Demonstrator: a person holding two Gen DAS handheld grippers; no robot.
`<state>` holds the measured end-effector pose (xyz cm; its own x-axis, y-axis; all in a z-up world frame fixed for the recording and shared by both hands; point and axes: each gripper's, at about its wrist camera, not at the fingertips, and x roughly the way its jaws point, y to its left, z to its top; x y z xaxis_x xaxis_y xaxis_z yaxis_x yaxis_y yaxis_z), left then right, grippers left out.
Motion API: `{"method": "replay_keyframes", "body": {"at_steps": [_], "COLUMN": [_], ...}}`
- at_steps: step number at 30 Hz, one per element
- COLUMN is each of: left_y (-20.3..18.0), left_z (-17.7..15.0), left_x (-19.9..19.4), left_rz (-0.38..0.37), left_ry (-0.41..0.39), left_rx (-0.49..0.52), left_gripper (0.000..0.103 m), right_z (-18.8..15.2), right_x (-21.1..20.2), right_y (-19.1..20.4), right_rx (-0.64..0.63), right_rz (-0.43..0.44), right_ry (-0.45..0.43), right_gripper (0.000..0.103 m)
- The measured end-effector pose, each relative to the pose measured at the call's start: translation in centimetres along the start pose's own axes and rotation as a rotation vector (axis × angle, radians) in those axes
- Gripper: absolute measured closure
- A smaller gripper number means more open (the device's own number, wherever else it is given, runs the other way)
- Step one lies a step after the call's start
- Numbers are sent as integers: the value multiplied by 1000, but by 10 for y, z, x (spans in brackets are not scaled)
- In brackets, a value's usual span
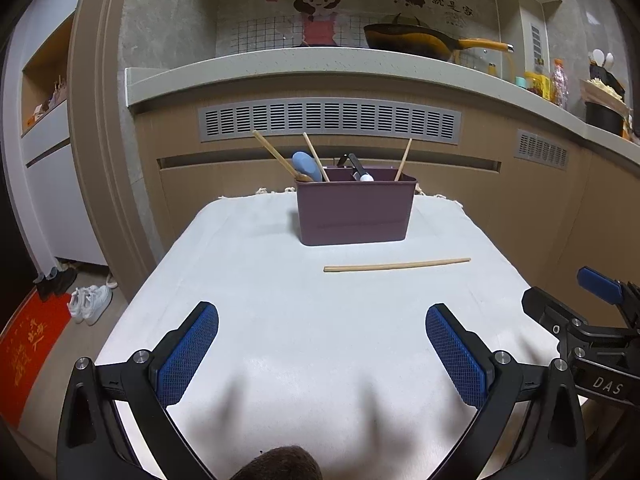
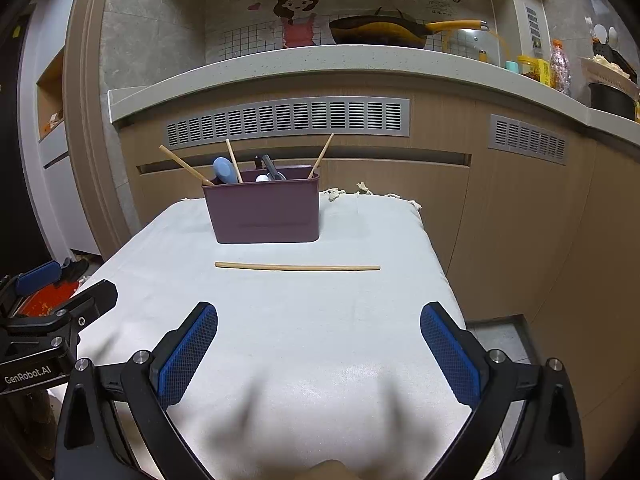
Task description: Organize utensils
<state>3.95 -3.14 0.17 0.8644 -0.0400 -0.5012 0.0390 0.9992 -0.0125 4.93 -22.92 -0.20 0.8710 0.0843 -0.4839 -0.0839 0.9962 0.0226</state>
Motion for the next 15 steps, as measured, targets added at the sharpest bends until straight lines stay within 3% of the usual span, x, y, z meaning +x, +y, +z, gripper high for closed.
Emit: {"method": "replay_keyframes", "body": {"at_steps": [15], "left_y": [0], "left_z": [-2], "left_x": [4], "left_rz": [-3], "left_ry": [16], "left_rx": [0], "left_gripper": [0], "right_z": [0], "right_x": [0], "right_y": [0], "right_rx": [5], "right_rz": [-1], "right_ry": [5], "right_gripper": [2]}}
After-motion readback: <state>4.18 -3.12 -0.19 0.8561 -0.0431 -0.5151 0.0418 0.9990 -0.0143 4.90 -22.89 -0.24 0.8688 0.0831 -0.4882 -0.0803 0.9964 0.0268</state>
